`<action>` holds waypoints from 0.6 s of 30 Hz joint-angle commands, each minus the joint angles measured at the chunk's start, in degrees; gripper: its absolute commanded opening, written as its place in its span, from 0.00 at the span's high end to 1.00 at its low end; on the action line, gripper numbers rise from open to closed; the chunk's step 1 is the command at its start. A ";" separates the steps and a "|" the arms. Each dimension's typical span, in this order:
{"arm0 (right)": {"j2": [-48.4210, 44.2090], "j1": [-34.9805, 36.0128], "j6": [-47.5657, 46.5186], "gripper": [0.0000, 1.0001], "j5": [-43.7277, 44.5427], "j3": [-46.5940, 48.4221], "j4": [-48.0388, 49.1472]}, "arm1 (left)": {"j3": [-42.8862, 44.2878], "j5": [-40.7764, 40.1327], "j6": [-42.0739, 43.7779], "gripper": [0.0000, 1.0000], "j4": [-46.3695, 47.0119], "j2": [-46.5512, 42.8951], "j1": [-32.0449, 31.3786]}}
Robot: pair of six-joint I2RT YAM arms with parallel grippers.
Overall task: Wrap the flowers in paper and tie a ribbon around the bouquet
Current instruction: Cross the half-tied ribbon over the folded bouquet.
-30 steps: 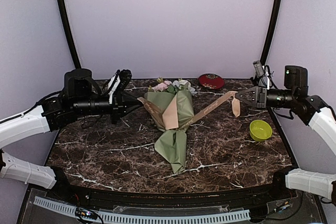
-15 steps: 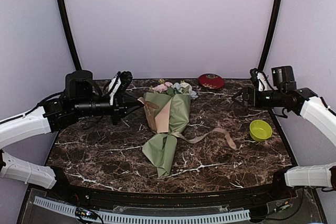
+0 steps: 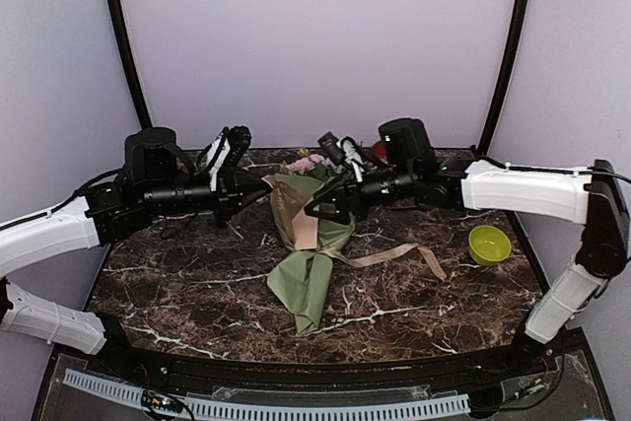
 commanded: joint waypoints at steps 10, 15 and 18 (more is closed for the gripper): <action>19.98 3.29 4.71 0.45 -8.07 6.48 18.95 | 1.26 -4.65 0.51 1.00 5.47 1.27 -0.58; 22.90 3.42 7.28 0.71 -7.62 7.25 20.92 | 2.26 -6.00 -0.19 1.00 5.68 2.79 -0.58; 23.05 3.38 8.46 0.91 -7.51 6.95 21.74 | 3.42 -10.62 -0.39 1.00 3.66 3.97 -0.49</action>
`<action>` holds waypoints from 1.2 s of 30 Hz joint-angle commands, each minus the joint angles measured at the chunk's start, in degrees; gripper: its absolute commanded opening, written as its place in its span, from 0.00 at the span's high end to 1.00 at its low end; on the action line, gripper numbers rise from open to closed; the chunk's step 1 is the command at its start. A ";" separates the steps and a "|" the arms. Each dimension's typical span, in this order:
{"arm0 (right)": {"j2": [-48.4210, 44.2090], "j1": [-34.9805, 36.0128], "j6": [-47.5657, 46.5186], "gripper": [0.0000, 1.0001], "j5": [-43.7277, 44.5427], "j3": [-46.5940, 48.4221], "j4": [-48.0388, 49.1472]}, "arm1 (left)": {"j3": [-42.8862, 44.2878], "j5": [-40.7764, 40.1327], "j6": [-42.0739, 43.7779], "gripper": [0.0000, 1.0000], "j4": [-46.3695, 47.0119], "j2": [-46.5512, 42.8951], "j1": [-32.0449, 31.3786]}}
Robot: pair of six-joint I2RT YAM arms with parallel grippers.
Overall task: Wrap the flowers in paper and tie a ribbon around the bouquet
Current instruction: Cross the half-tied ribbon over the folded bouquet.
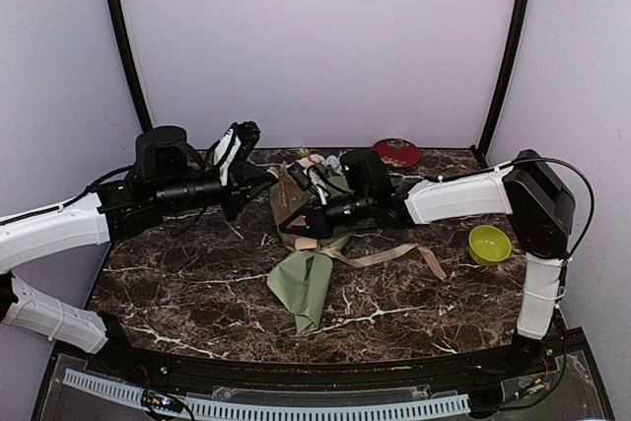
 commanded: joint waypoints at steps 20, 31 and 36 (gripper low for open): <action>-7.43 0.38 -5.28 1.00 -6.67 -2.53 -8.01 | -16.20 -12.22 -7.99 0.46 6.63 9.95 4.17; -7.42 0.25 -7.38 1.00 -6.31 -2.03 -10.73 | -26.18 3.99 3.32 0.18 33.14 7.52 1.33; -7.72 0.25 -7.25 1.00 -5.87 -2.47 -10.75 | -21.88 11.27 -0.95 0.19 38.91 17.18 1.33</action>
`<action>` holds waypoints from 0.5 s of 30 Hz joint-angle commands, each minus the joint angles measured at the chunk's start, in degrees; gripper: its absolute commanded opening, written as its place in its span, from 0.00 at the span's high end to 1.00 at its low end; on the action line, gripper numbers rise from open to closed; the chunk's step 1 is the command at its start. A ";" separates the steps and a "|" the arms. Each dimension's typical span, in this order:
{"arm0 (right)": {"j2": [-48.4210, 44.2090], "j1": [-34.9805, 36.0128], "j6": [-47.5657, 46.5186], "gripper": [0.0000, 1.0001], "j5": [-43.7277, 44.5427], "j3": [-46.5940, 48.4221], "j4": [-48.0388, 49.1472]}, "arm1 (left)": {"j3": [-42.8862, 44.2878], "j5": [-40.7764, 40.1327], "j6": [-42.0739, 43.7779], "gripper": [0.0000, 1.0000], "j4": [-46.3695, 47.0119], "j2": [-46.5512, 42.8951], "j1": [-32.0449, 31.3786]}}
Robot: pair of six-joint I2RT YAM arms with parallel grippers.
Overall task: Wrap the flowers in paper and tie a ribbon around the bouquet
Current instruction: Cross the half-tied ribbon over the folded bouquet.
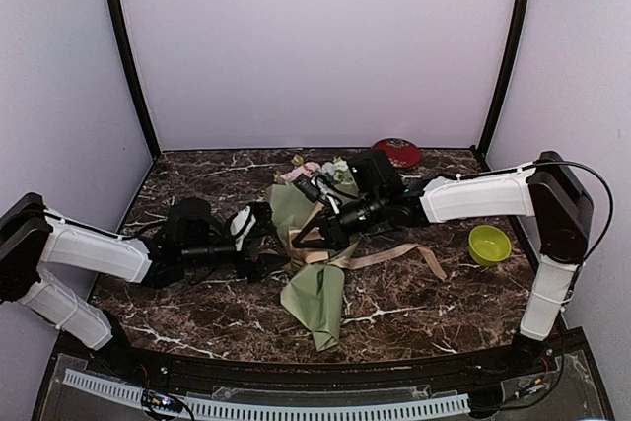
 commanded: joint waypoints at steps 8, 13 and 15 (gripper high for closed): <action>-1.71 0.18 0.49 1.00 0.53 0.46 2.40 | 2.73 16.10 -10.77 0.35 22.01 12.57 -0.64; -2.17 -0.04 0.72 1.00 1.26 -0.02 2.69 | 2.50 14.52 -12.60 0.64 25.19 14.69 -1.41; -2.43 -0.23 0.97 1.00 1.27 -0.38 3.09 | 2.63 14.55 -12.60 0.75 25.11 15.12 -1.63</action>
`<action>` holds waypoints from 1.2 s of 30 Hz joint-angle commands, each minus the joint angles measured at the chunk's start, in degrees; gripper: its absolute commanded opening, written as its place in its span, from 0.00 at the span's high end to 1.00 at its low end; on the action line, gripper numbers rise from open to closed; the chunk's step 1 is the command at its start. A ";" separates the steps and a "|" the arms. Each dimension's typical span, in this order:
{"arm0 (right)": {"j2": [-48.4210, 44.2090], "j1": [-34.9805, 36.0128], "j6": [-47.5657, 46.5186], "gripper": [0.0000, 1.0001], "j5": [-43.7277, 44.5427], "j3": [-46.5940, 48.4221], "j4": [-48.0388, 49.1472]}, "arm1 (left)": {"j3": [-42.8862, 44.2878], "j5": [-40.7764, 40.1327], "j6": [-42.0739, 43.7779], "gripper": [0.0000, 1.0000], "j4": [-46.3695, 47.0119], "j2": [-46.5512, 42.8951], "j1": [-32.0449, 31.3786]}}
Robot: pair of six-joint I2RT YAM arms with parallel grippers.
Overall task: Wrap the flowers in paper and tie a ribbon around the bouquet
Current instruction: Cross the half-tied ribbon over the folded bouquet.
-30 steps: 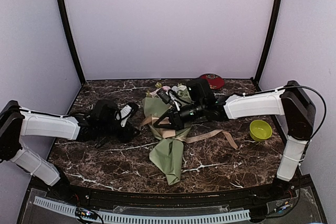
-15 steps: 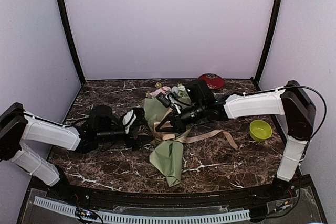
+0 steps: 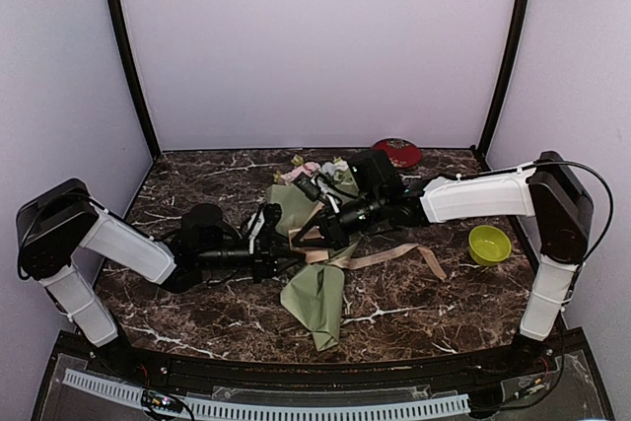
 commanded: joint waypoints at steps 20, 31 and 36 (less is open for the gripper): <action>-20.45 -16.23 14.22 0.43 54.31 -7.44 -33.79 | 1.34 -5.44 4.21 1.00 -3.16 -1.58 -2.60; -15.68 -21.71 7.92 0.28 52.39 -13.80 -42.85 | 3.47 -6.43 6.37 1.00 -7.90 -1.68 -3.75; -8.71 -23.14 3.73 0.29 50.41 -13.08 -41.39 | 4.09 -6.78 6.81 1.00 -9.97 -2.32 -4.23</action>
